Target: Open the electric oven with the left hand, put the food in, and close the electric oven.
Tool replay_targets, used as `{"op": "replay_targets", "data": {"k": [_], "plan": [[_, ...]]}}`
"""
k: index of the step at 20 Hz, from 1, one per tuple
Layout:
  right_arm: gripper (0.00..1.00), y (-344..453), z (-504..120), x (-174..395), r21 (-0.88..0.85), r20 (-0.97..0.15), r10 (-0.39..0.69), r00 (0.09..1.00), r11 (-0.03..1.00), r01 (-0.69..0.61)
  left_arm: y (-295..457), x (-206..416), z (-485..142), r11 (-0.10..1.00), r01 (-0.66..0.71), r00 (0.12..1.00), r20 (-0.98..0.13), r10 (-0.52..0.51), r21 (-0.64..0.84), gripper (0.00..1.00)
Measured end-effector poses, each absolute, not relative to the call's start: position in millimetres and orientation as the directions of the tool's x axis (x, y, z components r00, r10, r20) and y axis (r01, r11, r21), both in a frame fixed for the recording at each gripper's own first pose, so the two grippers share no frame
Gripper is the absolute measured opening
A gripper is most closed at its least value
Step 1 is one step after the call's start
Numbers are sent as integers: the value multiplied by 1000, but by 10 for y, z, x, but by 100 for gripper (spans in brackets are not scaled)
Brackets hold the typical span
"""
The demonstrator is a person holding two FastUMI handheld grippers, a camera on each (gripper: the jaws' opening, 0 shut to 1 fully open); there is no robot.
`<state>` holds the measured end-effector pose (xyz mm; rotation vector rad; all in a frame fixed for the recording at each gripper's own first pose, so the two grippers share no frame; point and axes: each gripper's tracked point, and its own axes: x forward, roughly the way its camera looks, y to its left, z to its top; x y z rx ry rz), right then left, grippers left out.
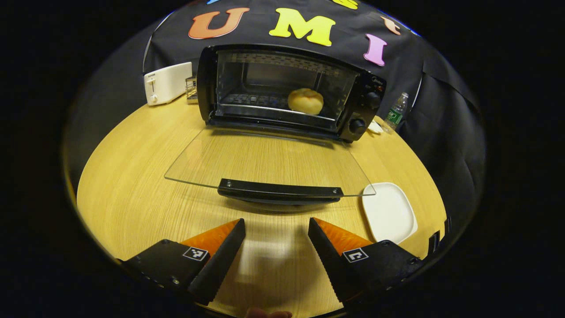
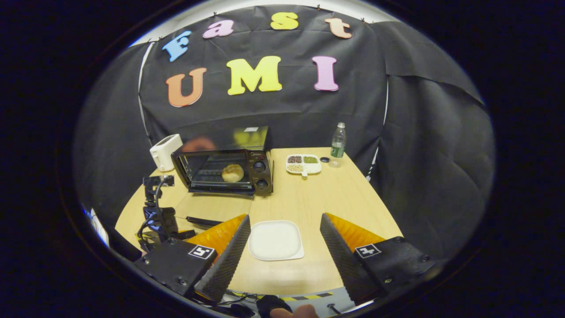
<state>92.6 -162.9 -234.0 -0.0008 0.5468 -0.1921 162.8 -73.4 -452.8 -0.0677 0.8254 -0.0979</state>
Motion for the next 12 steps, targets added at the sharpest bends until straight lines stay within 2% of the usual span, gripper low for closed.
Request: {"op": "replay_targets", "data": {"k": [3, 4, 5, 6, 7, 9, 10, 11, 12], "plan": [[97, -1643, -2365, 995, -26, -525, -161, 835, 985, 173, -735, 1734, -4562, 995, 75, 680, -727, -95, -60, 96], [97, -1631, -2363, 1020, -13, -527, -153, 836, 985, 171, -764, 1755, -4554, 994, 95, 681, -726, -98, -46, 100], [97, -1636, -2364, 1050, -10, -526, -150, 837, 985, 170, -764, 1749, -4558, 994, 99, 682, -725, -96, -38, 82], [97, -1635, -2365, 1077, -12, -525, -145, 839, 987, 163, -778, 1773, -4528, 994, 98, 690, -717, -99, -43, 83], [97, -1621, -2363, 1103, -9, -526, -136, 840, 988, 154, -774, 1764, -4509, 995, 93, 687, -720, -96, -43, 95], [97, -1626, -2338, 1167, 6, -515, -121, 849, 989, 145, -802, 1770, -4360, 995, 90, 689, -717, -100, -51, 94], [97, -1630, -2340, 1194, 14, -514, -116, 850, 990, 143, -818, 1787, -4258, 994, 92, 698, -709, -105, -57, 83], [97, -1626, -2362, 1222, 22, -516, -110, 850, 990, 142, -828, 1812, -4137, 994, 95, 710, -696, -111, -61, 94], [97, -1623, -2360, 1256, 31, -513, -107, 852, 989, 143, -837, 1862, -4006, 993, 100, 726, -679, -115, -61, 94]]}}
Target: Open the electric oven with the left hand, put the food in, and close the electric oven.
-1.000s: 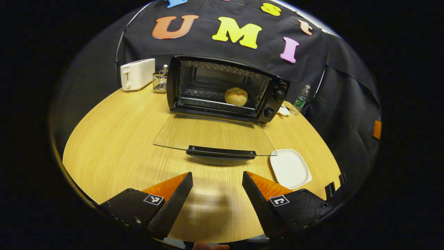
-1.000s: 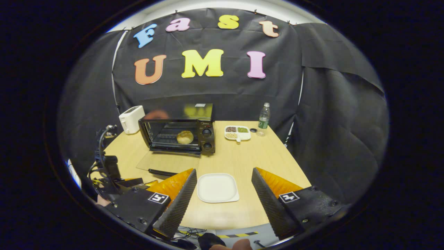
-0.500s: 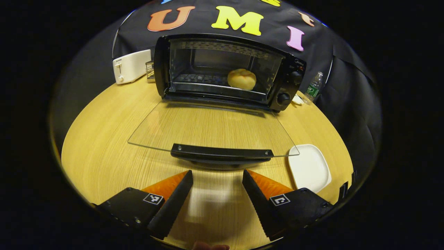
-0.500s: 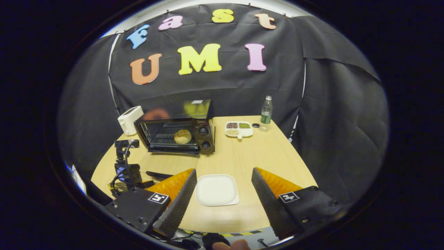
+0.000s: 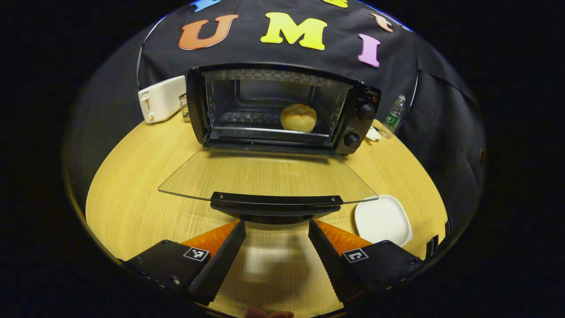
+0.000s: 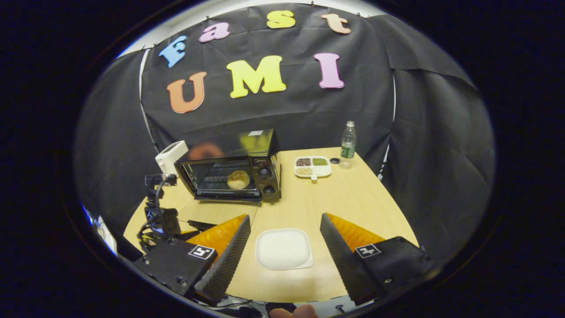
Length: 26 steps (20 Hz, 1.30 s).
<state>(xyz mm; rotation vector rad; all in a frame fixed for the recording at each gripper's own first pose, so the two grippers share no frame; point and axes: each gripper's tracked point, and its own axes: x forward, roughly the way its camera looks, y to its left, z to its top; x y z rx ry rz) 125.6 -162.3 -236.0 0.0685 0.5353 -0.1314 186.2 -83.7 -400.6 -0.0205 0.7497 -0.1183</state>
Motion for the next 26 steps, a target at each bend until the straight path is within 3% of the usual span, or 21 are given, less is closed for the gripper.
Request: {"op": "replay_targets", "data": {"k": [4, 8, 9, 10, 11, 18, 25, 26], "plan": [[97, -1549, -2268, 1307, 53, -500, -81, 862, 991, 123, -785, 2254, -3391, 995, 89, 813, -575, -92, -33, 98], [97, -1573, -2065, 1394, 24, -456, -70, 887, 996, 91, -758, 2781, -2700, 997, 67, 894, -443, -72, -26, 95], [97, -1556, -2041, 1419, 29, -449, -62, 891, 996, 83, -689, 2826, -2549, 998, 59, 907, -417, -59, -12, 83], [97, -1541, -2011, 1447, 34, -441, -53, 896, 997, 76, -680, 2900, -2368, 999, 50, 919, -390, -49, -9, 95], [97, -1524, -1974, 1488, 37, -432, -46, 901, 997, 69, -682, 2896, -2225, 999, 45, 927, -372, -48, -16, 95], [97, -1174, -1620, 1543, 47, -310, -8, 951, 999, 23, -570, 2347, -1318, 998, 68, 968, -241, -70, -16, 94], [96, -614, -1381, 1093, 15, -247, 22, 969, 1000, -19, -341, 1375, -763, 995, 100, 984, -146, -98, 8, 94], [96, -536, -1363, 992, 9, -247, 29, 969, 1000, -27, -301, 1215, -764, 995, 101, 984, -151, -98, 9, 83]]}}
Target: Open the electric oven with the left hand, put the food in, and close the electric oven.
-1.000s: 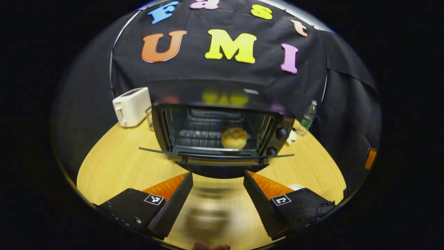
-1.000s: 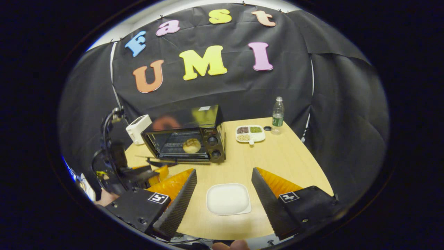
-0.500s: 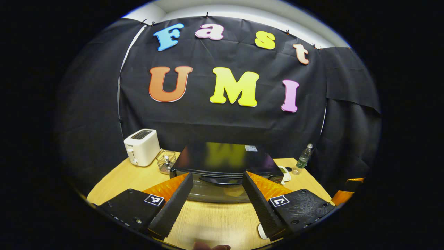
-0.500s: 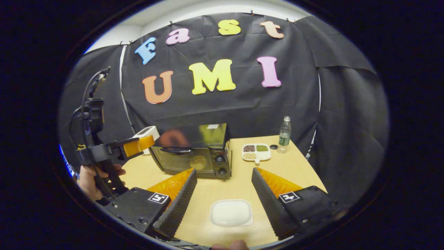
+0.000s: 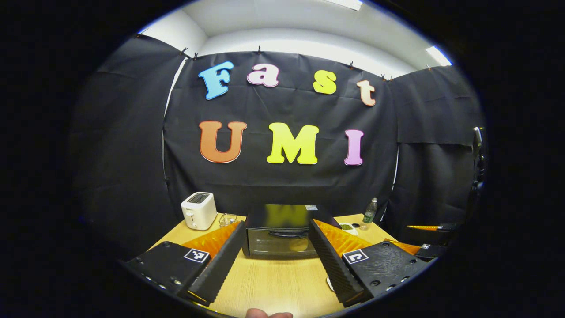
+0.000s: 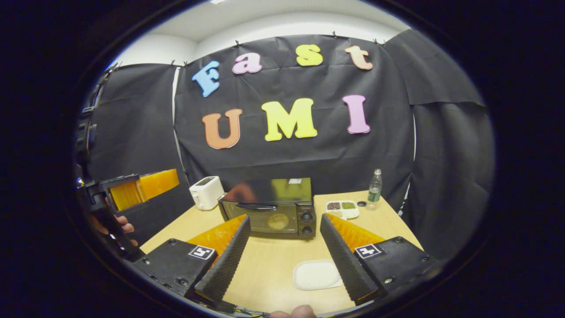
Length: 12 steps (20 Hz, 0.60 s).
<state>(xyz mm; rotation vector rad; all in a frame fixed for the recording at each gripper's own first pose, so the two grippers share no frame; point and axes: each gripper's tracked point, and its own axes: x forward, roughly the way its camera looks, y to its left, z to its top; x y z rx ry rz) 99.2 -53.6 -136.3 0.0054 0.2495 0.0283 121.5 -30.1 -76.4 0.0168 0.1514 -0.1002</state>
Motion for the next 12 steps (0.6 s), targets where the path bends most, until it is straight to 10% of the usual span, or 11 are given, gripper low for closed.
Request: {"op": "replay_targets", "data": {"k": [1, 5, 12], "plan": [[97, -451, -1343, 898, 3, -244, 35, 969, 999, -35, -261, 1061, -736, 995, 102, 984, -149, -100, 8, 94], [97, -114, -1263, 505, -8, -223, 50, 974, 999, -53, -63, 479, -590, 996, 91, 989, -119, -91, -6, 83], [97, 462, -1148, -105, -23, -187, 101, 977, 994, -107, 313, -374, -515, 999, 36, 995, -91, -37, -12, 94]]}}
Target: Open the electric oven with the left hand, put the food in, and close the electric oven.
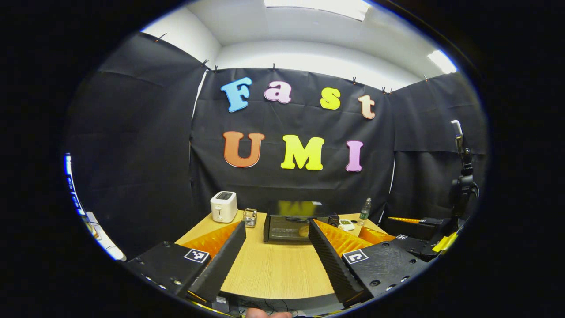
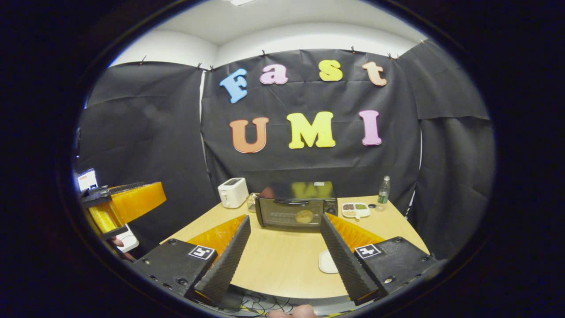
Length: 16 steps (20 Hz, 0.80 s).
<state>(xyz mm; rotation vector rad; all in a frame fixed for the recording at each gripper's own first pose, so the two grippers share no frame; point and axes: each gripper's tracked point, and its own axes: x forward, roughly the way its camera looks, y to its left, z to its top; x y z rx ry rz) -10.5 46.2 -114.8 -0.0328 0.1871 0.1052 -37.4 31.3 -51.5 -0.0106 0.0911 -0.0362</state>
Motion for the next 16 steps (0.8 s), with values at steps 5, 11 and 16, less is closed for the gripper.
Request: {"op": "replay_targets", "data": {"k": [5, 11, 16], "plan": [[96, 806, -1105, -388, -45, -185, 148, 971, 986, -159, 502, -692, -552, 1000, 3, 996, -90, -4, -18, 94], [96, 1100, -1065, -527, -74, -158, 168, 973, 981, -181, 671, -888, -609, 999, -25, 996, -92, 21, -44, 94], [97, 1251, -1077, -567, -60, -158, 179, 971, 980, -190, 846, -942, -574, 998, -46, 996, -78, 43, -38, 94]]}}
